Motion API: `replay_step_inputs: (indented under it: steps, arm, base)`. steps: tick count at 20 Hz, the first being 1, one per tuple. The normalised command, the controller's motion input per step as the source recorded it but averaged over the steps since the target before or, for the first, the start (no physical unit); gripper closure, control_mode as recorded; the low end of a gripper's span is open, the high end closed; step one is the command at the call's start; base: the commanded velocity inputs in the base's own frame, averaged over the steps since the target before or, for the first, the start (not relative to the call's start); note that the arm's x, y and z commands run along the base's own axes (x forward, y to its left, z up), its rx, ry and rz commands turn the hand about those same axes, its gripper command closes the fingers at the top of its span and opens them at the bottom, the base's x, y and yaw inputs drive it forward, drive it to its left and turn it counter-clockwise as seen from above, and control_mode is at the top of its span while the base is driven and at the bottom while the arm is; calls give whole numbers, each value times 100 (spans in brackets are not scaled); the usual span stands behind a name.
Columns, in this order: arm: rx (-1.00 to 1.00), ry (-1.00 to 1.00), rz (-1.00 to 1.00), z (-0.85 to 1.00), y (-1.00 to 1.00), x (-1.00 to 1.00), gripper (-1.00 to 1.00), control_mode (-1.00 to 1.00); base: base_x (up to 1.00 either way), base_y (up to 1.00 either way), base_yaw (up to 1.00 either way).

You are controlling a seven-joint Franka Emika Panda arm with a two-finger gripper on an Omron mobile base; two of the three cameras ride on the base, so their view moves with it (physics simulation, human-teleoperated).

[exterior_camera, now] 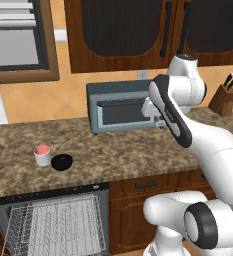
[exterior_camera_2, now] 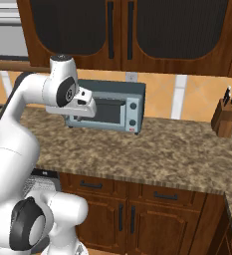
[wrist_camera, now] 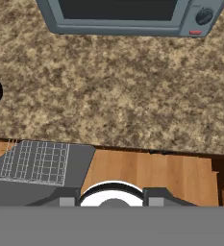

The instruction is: Pick up the cup and bowl from the counter, place them in the dishwasher, and close the dishwasher door.

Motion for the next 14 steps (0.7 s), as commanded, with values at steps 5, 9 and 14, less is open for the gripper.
replay_step_inputs:
  steps: [5,9,14]
  arm:
    - [0,0,0,0,0,0,-100,-100]
    - [0,0,0,0,0,0,-100,-100]
    - [0,12,0,-17,14,-60,-100,-100]
  base:
    - [0,0,0]
    - [0,0,0]
    - [0,0,0]
